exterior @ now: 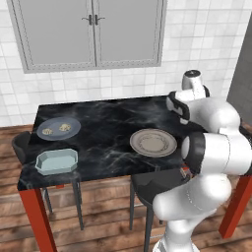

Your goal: Place two dumplings into each of the tupperware containers and then place the containers in the fridge.

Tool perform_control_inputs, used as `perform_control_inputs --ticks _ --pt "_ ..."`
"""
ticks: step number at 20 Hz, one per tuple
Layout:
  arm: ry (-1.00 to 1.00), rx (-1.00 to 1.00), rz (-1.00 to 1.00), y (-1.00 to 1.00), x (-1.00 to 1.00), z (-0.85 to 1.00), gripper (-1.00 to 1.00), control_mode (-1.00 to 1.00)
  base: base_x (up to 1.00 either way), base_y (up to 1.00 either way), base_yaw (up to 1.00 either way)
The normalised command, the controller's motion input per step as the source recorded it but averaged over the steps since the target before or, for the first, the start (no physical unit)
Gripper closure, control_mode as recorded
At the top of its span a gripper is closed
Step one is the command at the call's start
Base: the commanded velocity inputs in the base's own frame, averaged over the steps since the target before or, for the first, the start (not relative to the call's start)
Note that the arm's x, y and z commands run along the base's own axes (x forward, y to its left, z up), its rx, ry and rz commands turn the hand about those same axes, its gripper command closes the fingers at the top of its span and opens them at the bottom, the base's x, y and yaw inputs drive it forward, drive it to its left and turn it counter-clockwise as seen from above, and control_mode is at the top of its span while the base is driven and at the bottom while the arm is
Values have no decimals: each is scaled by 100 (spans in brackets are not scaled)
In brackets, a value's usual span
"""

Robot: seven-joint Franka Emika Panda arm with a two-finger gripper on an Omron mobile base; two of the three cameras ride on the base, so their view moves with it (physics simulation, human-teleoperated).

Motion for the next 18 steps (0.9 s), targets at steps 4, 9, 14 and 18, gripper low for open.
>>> perform_control_inputs --ticks 4,9,14,18 --pt "9 -3 73 10 -49 20 100 -100 0 0 0" --pt "5 0 59 7 -44 18 100 -100 0 0 0" --pt "11 -1 41 52 -36 40 100 -100 0 0 0" --pt "0 -15 8 86 -56 38 100 -100 0 0 0"
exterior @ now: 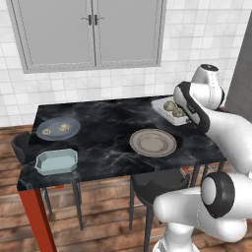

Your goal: Place two dumplings into each of the tupperware containers and then place the containers in the fridge.

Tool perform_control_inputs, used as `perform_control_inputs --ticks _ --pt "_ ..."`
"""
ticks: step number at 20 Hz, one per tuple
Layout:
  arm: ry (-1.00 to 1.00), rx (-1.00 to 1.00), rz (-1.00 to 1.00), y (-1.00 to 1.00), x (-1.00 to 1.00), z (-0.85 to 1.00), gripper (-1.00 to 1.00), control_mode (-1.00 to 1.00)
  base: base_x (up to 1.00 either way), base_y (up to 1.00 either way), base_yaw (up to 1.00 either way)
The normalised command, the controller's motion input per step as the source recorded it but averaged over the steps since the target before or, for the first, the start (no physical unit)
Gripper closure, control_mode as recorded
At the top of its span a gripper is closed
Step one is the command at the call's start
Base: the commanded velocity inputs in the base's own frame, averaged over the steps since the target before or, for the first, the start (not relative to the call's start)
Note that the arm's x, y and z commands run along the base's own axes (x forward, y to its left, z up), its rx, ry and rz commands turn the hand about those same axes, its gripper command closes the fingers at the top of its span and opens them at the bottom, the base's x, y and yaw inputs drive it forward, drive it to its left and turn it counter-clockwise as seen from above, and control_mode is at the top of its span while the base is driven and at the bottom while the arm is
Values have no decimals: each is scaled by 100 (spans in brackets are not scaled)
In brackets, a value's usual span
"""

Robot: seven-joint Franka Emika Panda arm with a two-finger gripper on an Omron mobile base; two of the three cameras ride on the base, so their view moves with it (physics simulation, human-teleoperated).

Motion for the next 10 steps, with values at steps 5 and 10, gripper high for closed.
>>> perform_control_inputs --ticks 5,10 --pt "1 -13 -14 45 -54 22 100 -100 0 0 0" --pt "0 -2 -37 22 -39 0 100 -100 0 0 0"
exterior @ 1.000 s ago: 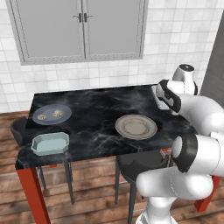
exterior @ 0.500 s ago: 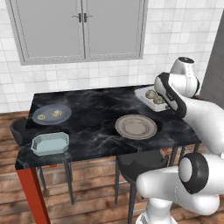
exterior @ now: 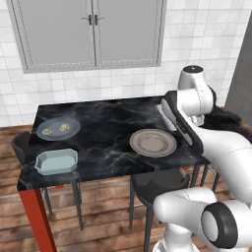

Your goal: Place two dumplings into each of the tupperware containers and then place the containers in the fridge.

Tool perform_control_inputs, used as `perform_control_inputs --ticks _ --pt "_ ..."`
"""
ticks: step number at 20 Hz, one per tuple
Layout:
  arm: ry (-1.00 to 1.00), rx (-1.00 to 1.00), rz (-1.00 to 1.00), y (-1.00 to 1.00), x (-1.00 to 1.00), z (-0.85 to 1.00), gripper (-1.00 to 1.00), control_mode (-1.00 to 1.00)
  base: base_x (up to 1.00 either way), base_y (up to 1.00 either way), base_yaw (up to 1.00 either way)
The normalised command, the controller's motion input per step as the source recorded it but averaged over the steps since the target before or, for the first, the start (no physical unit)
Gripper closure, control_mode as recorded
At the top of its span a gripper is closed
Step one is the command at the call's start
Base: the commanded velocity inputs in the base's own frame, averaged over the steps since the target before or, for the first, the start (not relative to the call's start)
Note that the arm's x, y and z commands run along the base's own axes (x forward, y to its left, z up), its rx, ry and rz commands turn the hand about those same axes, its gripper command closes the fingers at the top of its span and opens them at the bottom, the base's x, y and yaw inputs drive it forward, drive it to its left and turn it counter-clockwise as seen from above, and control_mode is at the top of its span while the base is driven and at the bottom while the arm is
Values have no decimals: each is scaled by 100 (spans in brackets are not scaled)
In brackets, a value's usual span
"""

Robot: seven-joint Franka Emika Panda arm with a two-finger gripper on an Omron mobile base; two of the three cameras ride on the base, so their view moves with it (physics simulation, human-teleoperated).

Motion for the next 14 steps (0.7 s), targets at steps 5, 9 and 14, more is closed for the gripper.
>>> perform_control_inputs --ticks 5,9,14 --pt "-6 15 -16 14 -38 0 100 -100 0 0 0" --pt "-16 13 0 2 -46 0 100 -100 0 0 0" --pt "-25 2 14 -2 -53 -1 100 -100 0 0 0"
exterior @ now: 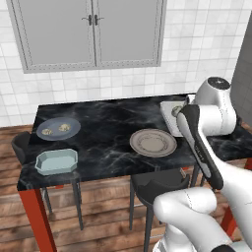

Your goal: Place two dumplings into each of the tupperware containers and then place the containers in the fridge.

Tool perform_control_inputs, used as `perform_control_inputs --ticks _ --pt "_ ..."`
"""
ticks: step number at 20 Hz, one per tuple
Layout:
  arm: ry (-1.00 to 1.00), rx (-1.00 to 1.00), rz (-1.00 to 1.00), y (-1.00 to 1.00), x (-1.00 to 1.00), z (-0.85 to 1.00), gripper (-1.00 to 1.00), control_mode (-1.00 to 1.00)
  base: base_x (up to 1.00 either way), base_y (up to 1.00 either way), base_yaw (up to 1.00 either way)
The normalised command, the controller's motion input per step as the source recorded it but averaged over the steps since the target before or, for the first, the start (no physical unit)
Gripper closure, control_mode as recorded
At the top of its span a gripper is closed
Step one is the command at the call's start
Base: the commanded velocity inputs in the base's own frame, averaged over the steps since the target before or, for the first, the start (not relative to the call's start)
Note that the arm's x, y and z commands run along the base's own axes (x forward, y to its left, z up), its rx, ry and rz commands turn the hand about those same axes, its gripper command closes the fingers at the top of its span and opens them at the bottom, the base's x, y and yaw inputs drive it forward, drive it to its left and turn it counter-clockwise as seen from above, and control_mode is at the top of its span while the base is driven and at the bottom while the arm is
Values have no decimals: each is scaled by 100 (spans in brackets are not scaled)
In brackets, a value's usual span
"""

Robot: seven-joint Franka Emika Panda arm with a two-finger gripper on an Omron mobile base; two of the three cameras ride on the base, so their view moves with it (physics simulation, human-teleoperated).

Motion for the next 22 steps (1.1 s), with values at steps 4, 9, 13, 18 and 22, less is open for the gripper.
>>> perform_control_inputs --ticks 4,9,13,18,22 --pt "-13 0 6 1 -29 0 100 -100 0 0 0" --pt "1 -1 -3 6 0 5 100 -100 0 0 0" --pt "6 -5 -8 13 0 10 100 -100 0 0 0" --pt "3 -1 0 0 0 2 100 -100 0 0 0" --pt "1 0 0 0 0 0 100 -100 0 0 0"
